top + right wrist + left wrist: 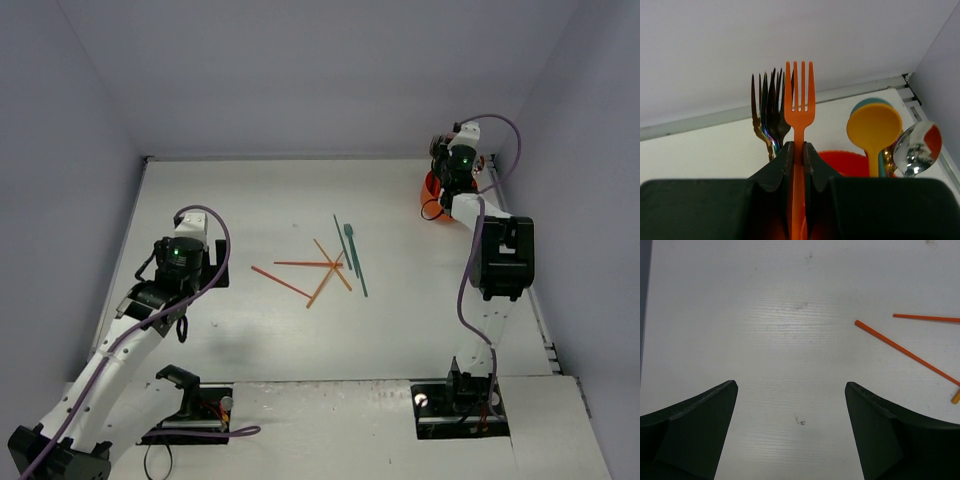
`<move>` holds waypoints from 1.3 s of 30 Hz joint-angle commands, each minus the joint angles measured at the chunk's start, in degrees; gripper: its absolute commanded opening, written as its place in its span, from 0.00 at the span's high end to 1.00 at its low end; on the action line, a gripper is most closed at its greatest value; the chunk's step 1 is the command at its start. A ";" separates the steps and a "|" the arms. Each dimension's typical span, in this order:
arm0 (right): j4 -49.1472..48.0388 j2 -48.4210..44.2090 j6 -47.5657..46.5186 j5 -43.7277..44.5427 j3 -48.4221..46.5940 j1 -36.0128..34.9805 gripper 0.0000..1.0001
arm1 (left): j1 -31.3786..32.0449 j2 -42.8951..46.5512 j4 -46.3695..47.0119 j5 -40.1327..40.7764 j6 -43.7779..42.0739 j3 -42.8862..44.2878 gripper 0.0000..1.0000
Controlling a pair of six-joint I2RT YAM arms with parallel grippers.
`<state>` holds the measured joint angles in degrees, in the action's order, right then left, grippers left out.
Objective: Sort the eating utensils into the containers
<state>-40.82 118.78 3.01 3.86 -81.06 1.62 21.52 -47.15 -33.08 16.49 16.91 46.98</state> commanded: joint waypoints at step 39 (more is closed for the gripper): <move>32.68 -21.29 15.22 -3.05 15.13 -27.41 0.67 | -0.34 -0.34 3.38 -3.78 -0.21 1.39 0.13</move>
<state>-9.91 97.37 14.14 1.92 -66.42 -24.23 21.52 -46.81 -32.70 13.65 16.91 46.98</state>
